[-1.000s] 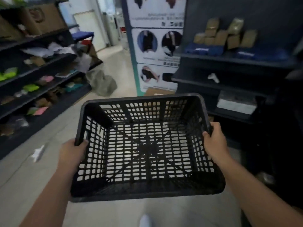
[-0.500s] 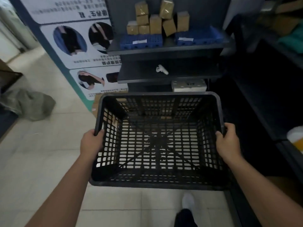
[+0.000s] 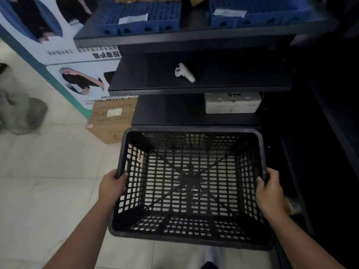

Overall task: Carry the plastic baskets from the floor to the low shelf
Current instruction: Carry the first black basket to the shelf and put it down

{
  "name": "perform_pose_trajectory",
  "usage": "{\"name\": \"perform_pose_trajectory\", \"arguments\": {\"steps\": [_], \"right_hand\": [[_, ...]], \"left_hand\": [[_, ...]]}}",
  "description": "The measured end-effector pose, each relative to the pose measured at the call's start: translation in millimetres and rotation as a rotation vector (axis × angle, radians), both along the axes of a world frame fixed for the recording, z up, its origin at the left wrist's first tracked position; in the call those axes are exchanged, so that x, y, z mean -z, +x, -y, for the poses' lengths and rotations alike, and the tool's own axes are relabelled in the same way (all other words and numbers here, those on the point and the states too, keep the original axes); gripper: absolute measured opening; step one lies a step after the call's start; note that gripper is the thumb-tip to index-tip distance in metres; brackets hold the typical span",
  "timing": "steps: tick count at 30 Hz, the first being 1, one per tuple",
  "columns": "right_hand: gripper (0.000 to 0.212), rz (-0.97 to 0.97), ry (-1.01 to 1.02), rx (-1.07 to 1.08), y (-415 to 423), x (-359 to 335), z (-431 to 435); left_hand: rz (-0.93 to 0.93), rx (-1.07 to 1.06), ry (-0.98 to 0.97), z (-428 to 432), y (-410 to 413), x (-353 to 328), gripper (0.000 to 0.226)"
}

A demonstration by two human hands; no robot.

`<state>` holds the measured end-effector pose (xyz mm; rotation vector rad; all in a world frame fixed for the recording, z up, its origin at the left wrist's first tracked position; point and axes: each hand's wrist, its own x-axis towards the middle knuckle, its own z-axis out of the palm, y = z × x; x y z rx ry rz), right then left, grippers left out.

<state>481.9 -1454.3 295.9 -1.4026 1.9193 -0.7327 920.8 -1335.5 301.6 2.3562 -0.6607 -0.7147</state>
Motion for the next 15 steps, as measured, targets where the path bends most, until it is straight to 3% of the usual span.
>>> {"name": "perform_pose_trajectory", "arguments": {"steps": [15], "right_hand": [[0.033, -0.033, 0.026, 0.050, 34.2, 342.0, 123.0]], "left_hand": [[-0.010, 0.012, 0.074, 147.2, 33.9, 343.1, 0.016]]}}
